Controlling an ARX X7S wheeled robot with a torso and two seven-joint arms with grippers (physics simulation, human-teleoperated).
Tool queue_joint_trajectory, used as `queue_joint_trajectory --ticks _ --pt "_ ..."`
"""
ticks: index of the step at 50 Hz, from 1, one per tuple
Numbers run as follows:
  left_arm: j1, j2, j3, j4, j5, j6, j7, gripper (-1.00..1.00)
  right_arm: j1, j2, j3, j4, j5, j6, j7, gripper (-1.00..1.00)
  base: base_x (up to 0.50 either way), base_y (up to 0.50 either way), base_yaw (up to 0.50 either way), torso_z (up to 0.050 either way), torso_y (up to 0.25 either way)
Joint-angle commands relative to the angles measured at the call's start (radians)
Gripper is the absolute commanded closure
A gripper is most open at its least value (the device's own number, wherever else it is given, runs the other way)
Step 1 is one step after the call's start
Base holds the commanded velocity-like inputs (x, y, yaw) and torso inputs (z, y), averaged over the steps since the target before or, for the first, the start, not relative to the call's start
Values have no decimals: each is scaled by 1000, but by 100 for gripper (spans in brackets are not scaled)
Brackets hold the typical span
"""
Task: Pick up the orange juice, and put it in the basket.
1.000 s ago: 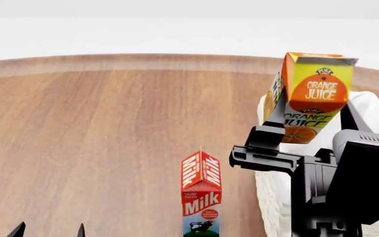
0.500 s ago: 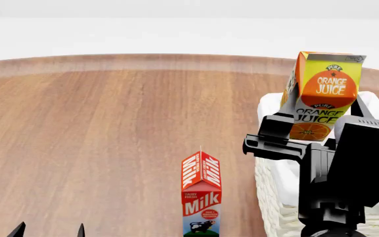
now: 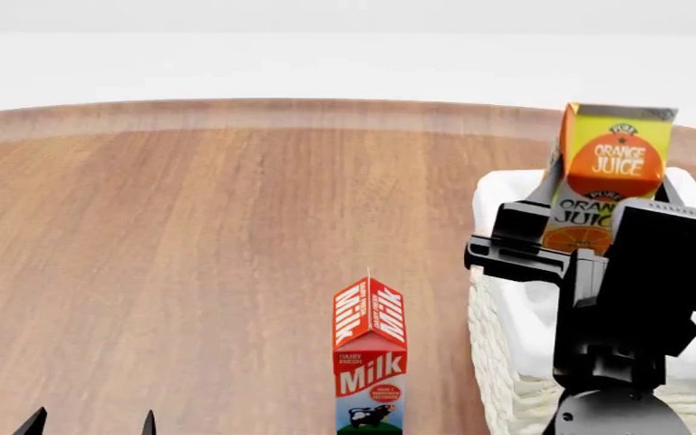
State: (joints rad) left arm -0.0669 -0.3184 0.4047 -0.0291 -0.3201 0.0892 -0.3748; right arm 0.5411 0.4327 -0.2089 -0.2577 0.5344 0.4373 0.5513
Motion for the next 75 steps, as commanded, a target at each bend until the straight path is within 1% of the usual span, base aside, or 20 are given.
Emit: queue_joint_trajectory --ticks 1,24,75 --pt "-1 -2 2 0 -2 1 -2 -100 21 -12 -10 58 -73 -22 -16 100 0 0 0 0 0" --pt "-2 -5 7 -1 -5 3 -6 -100 84 -37 -22 213 -108 -76 -38 100 0 0 0 0 1" --pt "-5 -11 17 -2 -11 7 -13 -100 191 -101 -49 630 -198 -268 -86 100 0 0 0 0 1"
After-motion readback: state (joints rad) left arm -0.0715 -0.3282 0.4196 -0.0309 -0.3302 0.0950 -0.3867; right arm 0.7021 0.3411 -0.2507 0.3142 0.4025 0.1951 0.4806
